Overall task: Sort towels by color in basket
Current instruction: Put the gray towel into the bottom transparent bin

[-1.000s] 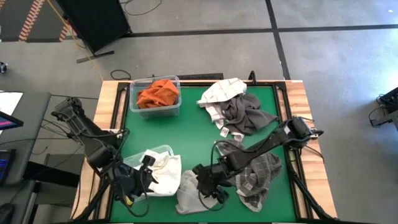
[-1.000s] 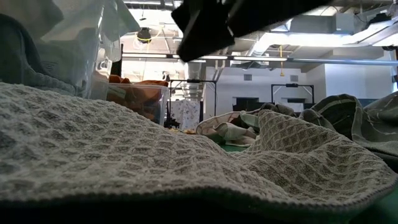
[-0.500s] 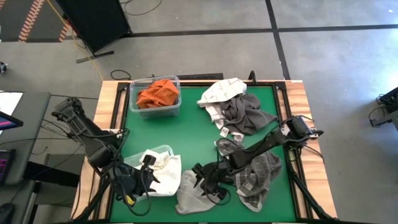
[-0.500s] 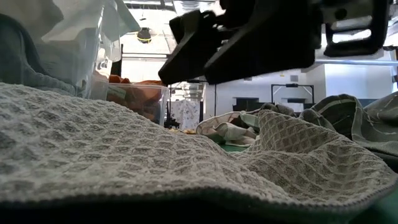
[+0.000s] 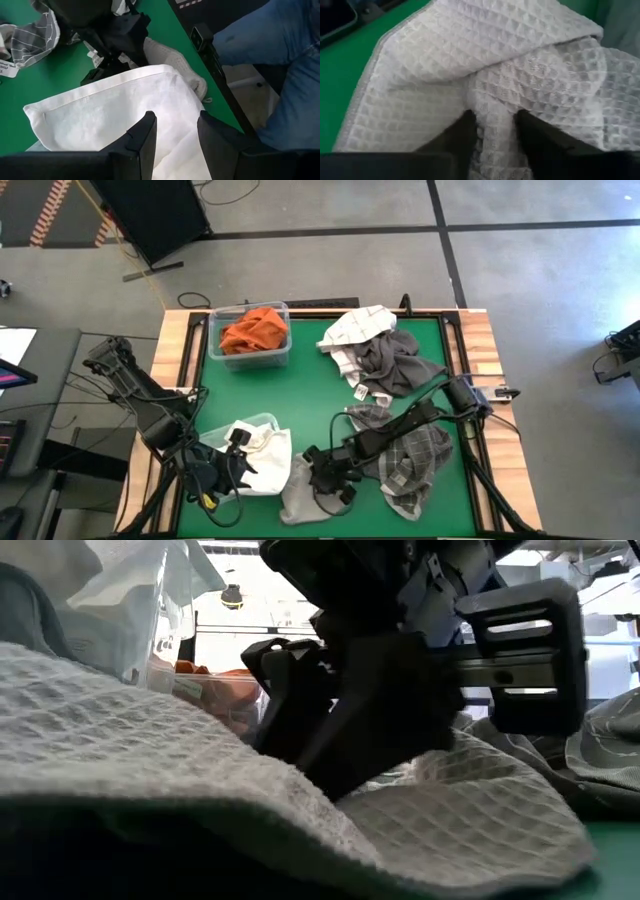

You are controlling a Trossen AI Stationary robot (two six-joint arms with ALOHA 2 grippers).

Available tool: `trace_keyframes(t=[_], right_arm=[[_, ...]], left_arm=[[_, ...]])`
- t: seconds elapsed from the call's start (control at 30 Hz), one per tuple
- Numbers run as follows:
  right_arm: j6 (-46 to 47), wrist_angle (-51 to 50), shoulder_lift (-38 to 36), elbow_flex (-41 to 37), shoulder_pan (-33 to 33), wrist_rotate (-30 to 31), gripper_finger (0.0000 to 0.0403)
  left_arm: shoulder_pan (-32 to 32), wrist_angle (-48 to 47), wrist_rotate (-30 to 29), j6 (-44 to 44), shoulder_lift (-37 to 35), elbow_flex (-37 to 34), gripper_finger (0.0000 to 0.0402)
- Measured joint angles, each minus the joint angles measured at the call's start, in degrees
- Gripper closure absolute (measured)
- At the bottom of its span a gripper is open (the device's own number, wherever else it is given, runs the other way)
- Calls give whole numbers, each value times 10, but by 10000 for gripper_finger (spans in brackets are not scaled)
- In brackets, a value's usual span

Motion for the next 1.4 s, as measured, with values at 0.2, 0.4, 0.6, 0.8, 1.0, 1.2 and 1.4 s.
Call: trace_keyframes(t=[0.2, 0.4, 0.6, 0.8, 1.0, 1.2, 1.4], right_arm=[[-31, -73, -4, 29, -5, 2, 369], [-26, -135, -12, 55, -1, 4, 369], [-30, -166, -67, 70, 4, 20, 369], [-48, -162, -147, 71, 3, 20, 369], [-85, -129, -217, 71, 1, 20, 369], [-136, -41, -255, 71, -14, 17, 369], [-153, 54, -253, 71, -47, -9, 369]], left_arm=[[0, -1, 0, 1, 0, 0, 266], [0, -6, -1, -3, 0, 0, 266], [0, -47, -1, -31, 0, 0, 266], [-1, -78, 0, -67, 0, 0, 266], [-18, -84, 0, -74, 0, 0, 266], [-22, -127, 0, -109, 0, 0, 266], [-30, -175, 3, -153, -1, 0, 266]])
